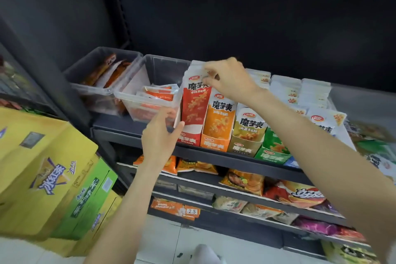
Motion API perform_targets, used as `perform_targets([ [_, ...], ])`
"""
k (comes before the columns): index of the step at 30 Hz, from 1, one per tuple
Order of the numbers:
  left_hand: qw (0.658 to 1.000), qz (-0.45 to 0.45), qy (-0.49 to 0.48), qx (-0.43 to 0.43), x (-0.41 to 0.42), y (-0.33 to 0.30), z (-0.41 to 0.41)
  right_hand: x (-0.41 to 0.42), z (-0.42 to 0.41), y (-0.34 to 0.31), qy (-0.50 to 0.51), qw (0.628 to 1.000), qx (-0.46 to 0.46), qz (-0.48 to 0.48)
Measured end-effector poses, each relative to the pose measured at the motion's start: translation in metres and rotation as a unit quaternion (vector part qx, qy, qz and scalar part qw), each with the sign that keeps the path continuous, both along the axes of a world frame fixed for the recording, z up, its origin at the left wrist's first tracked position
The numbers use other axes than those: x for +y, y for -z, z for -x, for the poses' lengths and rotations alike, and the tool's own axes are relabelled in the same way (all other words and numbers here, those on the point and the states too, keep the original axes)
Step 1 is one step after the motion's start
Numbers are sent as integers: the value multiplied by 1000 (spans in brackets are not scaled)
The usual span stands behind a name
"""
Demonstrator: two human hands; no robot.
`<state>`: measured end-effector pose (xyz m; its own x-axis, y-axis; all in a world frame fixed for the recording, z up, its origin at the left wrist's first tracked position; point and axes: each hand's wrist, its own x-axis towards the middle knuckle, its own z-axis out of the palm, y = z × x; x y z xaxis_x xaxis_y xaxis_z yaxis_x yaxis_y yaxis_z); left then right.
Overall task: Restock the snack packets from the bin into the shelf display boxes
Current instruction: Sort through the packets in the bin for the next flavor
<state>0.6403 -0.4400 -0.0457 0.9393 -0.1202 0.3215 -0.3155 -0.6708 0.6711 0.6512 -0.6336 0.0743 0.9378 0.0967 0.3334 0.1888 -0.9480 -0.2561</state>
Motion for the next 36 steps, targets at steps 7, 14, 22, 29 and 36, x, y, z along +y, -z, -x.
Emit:
perform_targets([
  [7, 1000, 4, 10, 17, 1, -2, 2, 10, -23, 24, 33, 974, -23, 223],
  [14, 994, -87, -8, -59, -7, -47, 27, -18, 46, -5, 31, 989, -125, 73],
  [22, 908, 120, 377, -140, -98, -84, 81, -136, 224, -14, 159, 981, -59, -90],
  [29, 845, 64, 524, -84, -229, -85, 155, -276, 328, 35, 273, 955, 110, -38],
  [36, 855, -151, 493, -51, -336, -72, 157, -325, 313, 62, 179, 941, 278, 68],
])
